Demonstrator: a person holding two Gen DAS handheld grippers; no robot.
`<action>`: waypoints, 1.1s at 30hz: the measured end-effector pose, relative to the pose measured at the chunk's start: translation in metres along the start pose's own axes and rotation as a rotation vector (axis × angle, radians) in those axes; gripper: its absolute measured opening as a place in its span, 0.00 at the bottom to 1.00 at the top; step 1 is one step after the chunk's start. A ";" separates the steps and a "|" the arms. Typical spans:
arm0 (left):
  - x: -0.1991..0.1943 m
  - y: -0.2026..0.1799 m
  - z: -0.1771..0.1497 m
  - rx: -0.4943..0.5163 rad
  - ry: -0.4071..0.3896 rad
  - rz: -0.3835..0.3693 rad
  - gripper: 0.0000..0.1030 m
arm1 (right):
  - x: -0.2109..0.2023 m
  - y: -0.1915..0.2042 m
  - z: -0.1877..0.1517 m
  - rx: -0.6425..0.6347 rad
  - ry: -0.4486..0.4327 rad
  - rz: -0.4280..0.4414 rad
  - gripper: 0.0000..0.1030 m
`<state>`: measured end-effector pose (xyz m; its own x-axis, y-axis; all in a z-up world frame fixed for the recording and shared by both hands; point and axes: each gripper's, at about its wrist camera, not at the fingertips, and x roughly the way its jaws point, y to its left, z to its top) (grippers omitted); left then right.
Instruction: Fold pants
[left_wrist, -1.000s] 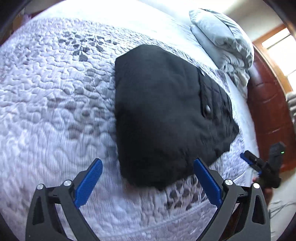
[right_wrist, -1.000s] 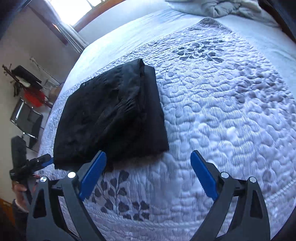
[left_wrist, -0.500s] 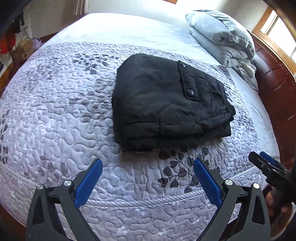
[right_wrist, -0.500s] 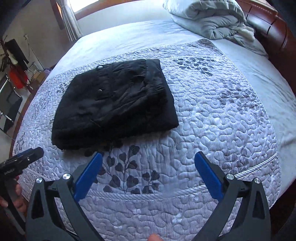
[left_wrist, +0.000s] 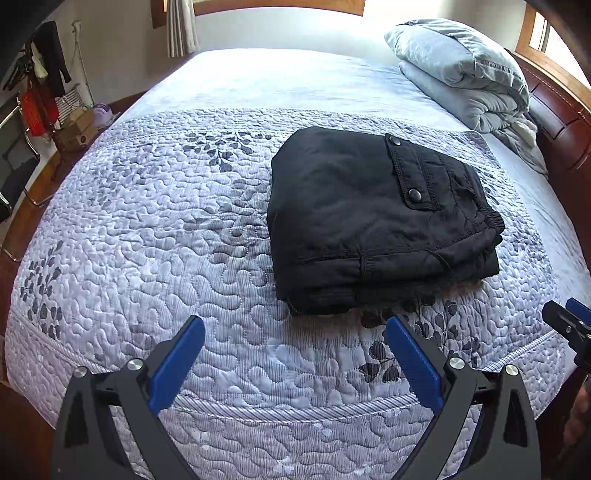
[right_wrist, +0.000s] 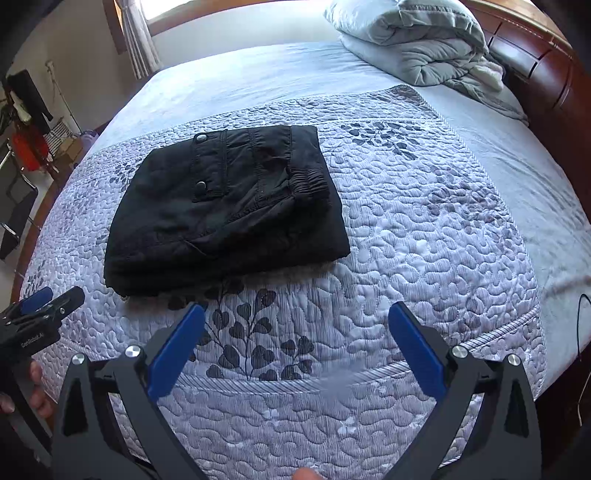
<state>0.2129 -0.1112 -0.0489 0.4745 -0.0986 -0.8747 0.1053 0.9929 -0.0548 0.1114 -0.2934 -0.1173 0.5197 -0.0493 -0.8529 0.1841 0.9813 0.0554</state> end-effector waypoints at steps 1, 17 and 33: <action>0.001 -0.001 0.000 0.001 0.004 -0.001 0.96 | 0.001 0.000 0.000 0.000 0.005 0.003 0.97; 0.012 -0.008 0.006 0.039 -0.014 0.027 0.96 | 0.018 0.004 0.006 -0.012 0.014 -0.004 0.97; 0.013 -0.010 0.009 0.039 -0.006 0.013 0.96 | 0.020 0.001 0.006 -0.008 0.015 -0.012 0.97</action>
<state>0.2258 -0.1233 -0.0559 0.4816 -0.0861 -0.8721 0.1328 0.9908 -0.0245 0.1267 -0.2947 -0.1309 0.5050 -0.0583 -0.8611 0.1837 0.9821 0.0412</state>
